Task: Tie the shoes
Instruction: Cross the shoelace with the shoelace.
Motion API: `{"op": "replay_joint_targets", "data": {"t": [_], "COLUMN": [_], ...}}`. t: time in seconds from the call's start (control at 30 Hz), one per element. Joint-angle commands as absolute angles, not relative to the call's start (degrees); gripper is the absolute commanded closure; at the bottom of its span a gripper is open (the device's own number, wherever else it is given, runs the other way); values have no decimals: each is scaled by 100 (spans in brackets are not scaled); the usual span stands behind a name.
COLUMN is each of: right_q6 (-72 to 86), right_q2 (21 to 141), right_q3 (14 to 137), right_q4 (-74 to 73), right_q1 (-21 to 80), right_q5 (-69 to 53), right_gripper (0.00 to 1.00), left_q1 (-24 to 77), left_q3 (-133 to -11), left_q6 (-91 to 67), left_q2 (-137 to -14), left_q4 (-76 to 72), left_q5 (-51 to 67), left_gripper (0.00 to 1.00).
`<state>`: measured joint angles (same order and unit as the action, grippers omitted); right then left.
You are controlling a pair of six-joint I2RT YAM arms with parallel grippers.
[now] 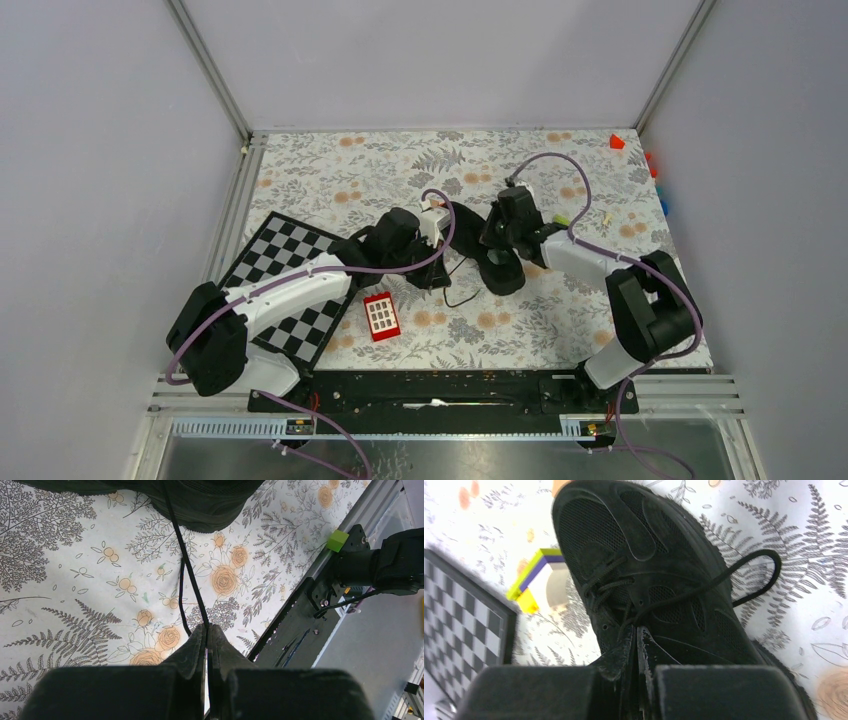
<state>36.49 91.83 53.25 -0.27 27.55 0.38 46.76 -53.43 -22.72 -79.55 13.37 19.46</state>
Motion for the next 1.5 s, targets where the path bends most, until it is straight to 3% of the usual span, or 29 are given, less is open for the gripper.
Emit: {"op": "replay_joint_targets", "data": {"t": [0.0, 0.57, 0.87, 0.97, 1.13, 1.27, 1.37, 1.47], "right_q6": [4354, 4795, 6089, 6295, 6161, 5839, 5469, 5275], "right_q2": [8913, 8423, 9649, 10010, 9973, 9460, 9056, 8808], "right_q3": [4674, 3689, 2722, 2718, 2667, 2806, 3105, 3165], "right_q4": [1980, 3895, 7791, 8302, 8127, 6695, 5207, 4741], "right_q1": [2777, 2749, 2669, 2646, 2620, 2586, 2577, 2575], "right_q5": [43, -252, -411, -465, -496, -583, -727, -780], "right_gripper": [100, 100, 97, 96, 92, 92, 80, 73], "left_q1": [4735, 4745, 4746, 4744, 4745, 4741, 4744, 4746], "left_q3": [-5467, -5388, -5414, -5414, -5371, -5387, -5400, -5421], "left_q6": [-2259, -2242, -2232, -2232, -2213, -2198, -2189, -2171], "left_q2": [-7708, -7626, -7616, -7592, -7520, -7515, -7521, -7531], "left_q4": [1195, 1210, 1229, 1247, 1266, 1293, 1304, 1317], "left_q5": [2001, 1932, 1941, 1934, 1904, 1868, 1865, 1852], "left_gripper": [100, 100, 100, 100, 100, 100, 100, 100]}}
